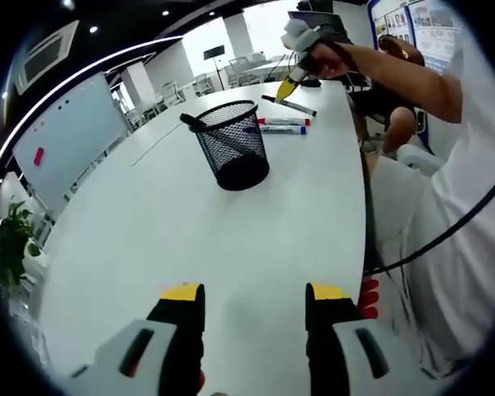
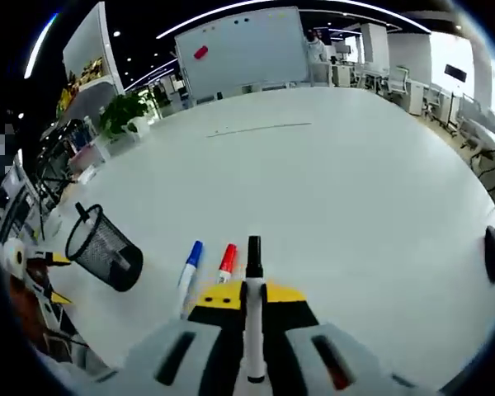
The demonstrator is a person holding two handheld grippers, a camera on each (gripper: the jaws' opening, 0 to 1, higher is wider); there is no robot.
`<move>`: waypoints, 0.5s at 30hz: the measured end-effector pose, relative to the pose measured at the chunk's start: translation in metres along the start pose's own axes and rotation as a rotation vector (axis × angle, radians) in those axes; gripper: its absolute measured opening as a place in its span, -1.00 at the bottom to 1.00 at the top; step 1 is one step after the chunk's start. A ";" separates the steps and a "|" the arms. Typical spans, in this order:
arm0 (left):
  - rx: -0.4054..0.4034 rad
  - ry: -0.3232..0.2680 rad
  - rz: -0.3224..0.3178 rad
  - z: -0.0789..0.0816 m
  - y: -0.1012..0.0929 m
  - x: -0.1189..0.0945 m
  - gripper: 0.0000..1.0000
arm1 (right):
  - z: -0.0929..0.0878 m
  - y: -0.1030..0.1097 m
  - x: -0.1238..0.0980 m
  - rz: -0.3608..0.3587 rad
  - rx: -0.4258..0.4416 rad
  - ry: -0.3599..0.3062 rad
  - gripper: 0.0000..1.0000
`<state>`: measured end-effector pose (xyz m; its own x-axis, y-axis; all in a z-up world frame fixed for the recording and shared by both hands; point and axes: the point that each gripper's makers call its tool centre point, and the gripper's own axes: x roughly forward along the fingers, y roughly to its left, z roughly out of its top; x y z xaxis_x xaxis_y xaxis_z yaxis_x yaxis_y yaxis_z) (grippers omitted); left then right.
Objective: Pick up the whiteboard markers from the pen holder and place them facing the whiteboard neatly
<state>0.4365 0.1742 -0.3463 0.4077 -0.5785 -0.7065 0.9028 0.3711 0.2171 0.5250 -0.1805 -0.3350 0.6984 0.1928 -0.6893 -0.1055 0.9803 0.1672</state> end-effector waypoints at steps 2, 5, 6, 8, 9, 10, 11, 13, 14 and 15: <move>0.002 -0.001 0.001 0.000 0.000 0.000 0.01 | -0.003 0.001 0.004 0.002 0.010 0.011 -0.86; 0.005 0.003 -0.001 -0.002 0.000 0.001 0.01 | -0.006 0.001 0.011 -0.006 0.025 0.024 -0.86; 0.006 0.005 -0.002 -0.002 0.000 0.001 0.01 | -0.007 0.001 0.013 -0.011 0.030 0.029 -0.86; 0.009 0.005 -0.005 -0.002 -0.001 0.002 0.01 | -0.009 0.001 0.016 -0.016 0.039 0.037 -0.86; 0.010 0.004 -0.006 -0.001 -0.001 0.002 0.01 | -0.010 0.001 0.017 -0.015 0.043 0.041 -0.86; 0.012 0.004 -0.009 -0.001 -0.002 0.002 0.01 | -0.011 0.002 0.018 -0.014 0.042 0.045 -0.86; 0.016 0.005 -0.011 0.000 -0.002 0.003 0.01 | -0.011 0.001 0.019 -0.015 0.042 0.047 -0.86; 0.024 0.006 -0.014 0.001 -0.002 0.003 0.01 | -0.011 0.001 0.020 -0.022 0.042 0.050 -0.86; 0.028 0.007 -0.014 0.002 -0.002 0.003 0.01 | -0.011 0.001 0.020 -0.026 0.041 0.047 -0.86; 0.032 0.008 -0.013 0.002 -0.001 0.003 0.01 | -0.010 -0.001 0.020 -0.032 0.042 0.043 -0.86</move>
<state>0.4366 0.1706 -0.3470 0.3946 -0.5774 -0.7148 0.9122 0.3398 0.2291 0.5321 -0.1767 -0.3563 0.6700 0.1637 -0.7241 -0.0528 0.9834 0.1735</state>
